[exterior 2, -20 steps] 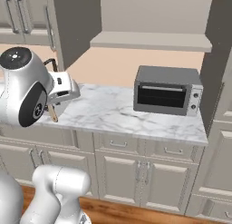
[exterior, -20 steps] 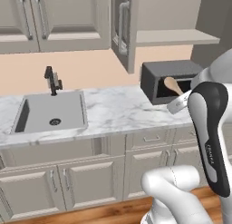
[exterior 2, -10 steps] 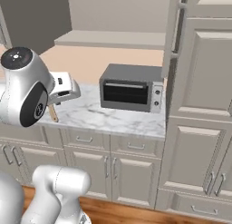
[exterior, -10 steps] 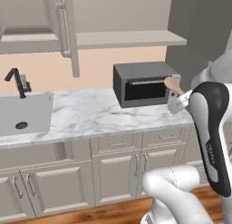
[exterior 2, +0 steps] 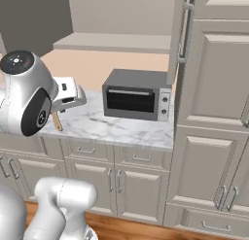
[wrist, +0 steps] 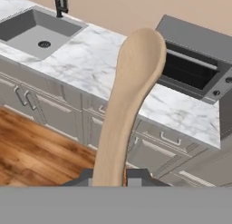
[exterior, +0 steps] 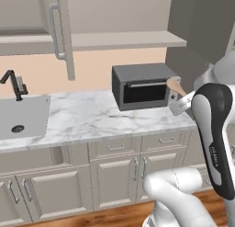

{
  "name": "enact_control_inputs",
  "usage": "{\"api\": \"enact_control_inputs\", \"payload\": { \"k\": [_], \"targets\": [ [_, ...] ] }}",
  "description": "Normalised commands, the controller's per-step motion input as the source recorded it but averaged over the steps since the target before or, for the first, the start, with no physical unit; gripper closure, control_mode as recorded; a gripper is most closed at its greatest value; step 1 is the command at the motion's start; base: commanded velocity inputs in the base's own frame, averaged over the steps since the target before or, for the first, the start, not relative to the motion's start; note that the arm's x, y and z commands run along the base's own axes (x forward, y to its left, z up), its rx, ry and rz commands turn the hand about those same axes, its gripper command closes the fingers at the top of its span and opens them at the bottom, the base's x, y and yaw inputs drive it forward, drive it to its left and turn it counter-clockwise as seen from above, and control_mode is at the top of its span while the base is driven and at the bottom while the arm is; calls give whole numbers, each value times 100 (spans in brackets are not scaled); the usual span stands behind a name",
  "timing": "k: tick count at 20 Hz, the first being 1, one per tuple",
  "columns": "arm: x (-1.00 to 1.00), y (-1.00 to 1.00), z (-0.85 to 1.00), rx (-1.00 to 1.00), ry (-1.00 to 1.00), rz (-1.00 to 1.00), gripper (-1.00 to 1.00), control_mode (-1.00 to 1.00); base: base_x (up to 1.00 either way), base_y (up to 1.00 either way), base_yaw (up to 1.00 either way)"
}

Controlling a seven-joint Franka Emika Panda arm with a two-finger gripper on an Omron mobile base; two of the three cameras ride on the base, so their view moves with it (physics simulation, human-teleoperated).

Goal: Organize the utensils by type. Pick up the wooden spoons from the counter and place them in the open cabinet. Then pick up the metallic utensils from the counter and place them in the open drawer.

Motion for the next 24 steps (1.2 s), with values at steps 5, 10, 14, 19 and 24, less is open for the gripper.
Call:
{"api": "enact_control_inputs", "payload": {
  "k": [5, 10, 14, 19, 24],
  "targets": [
    [0, 0, 0, 0, 0, 0, 100, 100, 57, 0, 0],
    [0, 0, 0, 0, 0, 0, 100, 100, 61, -1, 0],
    [0, 0, 0, 0, 0, 0, 100, 100, 62, -2, 0],
    [0, 0, 0, 0, 0, 0, 100, 100, 60, 0, 0],
    [0, 0, 0, 0, 0, 0, 100, 100, 56, 0, 0]
  ]
}}
